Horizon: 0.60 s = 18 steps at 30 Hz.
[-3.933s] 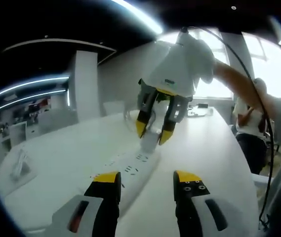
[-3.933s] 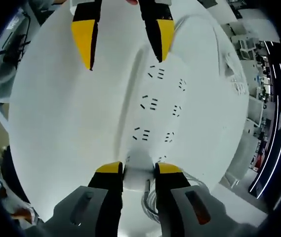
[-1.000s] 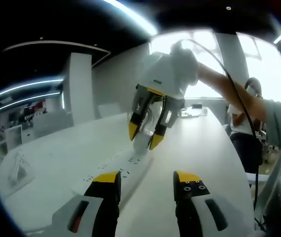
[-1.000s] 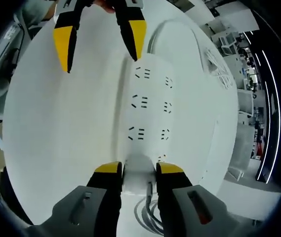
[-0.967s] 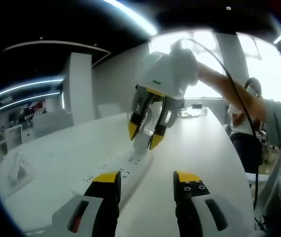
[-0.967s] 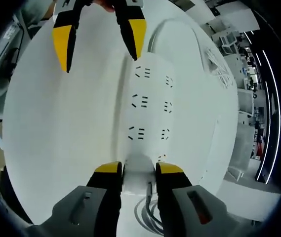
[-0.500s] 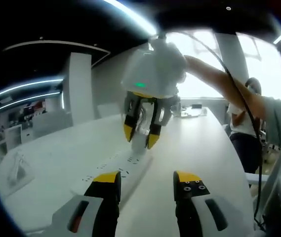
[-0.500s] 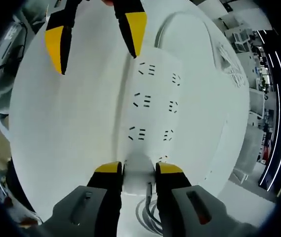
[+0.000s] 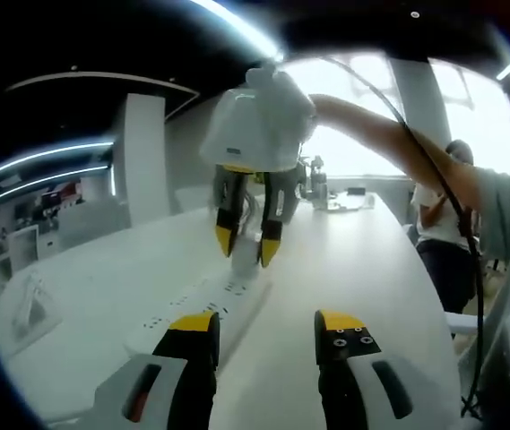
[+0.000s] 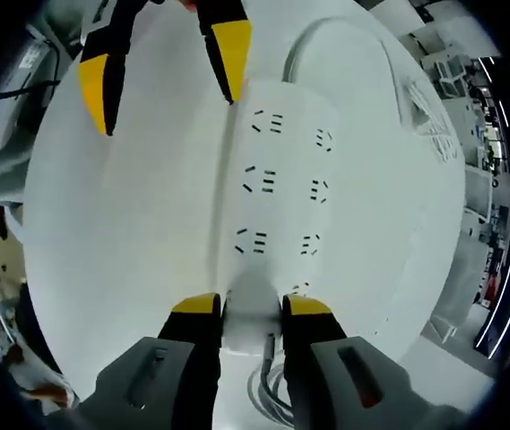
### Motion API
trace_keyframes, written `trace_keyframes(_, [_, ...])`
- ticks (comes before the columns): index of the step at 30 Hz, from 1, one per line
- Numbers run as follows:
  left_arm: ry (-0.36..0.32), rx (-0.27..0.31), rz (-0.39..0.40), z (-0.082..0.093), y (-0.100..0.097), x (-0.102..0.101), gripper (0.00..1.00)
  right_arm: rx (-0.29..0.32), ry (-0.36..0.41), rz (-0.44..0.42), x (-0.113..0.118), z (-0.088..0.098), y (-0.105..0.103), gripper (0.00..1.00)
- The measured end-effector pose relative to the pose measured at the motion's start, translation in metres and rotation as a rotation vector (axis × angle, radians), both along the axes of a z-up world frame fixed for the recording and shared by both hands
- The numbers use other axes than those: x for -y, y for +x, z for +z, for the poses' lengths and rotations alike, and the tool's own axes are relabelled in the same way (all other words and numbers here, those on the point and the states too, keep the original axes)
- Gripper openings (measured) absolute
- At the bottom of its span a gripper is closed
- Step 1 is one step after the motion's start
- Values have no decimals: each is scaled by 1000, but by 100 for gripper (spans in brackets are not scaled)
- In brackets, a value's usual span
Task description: Straighten the power strip on the desk, plug the charger into it
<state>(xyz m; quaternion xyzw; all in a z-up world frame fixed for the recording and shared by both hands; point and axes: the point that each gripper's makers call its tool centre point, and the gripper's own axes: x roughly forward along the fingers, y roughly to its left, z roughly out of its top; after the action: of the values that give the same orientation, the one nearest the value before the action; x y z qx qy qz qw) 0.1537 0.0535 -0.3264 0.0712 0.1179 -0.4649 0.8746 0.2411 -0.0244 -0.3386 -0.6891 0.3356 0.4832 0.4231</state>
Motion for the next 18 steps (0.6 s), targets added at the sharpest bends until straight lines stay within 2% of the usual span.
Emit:
trace_keyframes(2, [-3,3,-4,1,-1,1,44,19,-65,-3,2,-1,1,24])
trace_keyframes(4, [-5,4,-6,1,-2,1,44,15,-72,3,1,-3,1,24])
trace_keyframes(9, [-2,2,-7,1,-3,1,44,-48,35,-49,3,-1,1,24])
trace_keyframes(13, [-3,6,-15,2,-5,1,44,-64,50,-46,5,-1,4,24])
trace_keyframes(15, [-6,7,-17,3,-6,2,44,-57,24,-22,2,-2,2,24])
trace_keyframes(16, [-6,7,-18,3,-6,2,44,-39,-29,-11,3,-2,3,24])
trace_keyframes(18, [0,4,-19,1,-6,2,44,-30,-59,-7,3,-4,2,25])
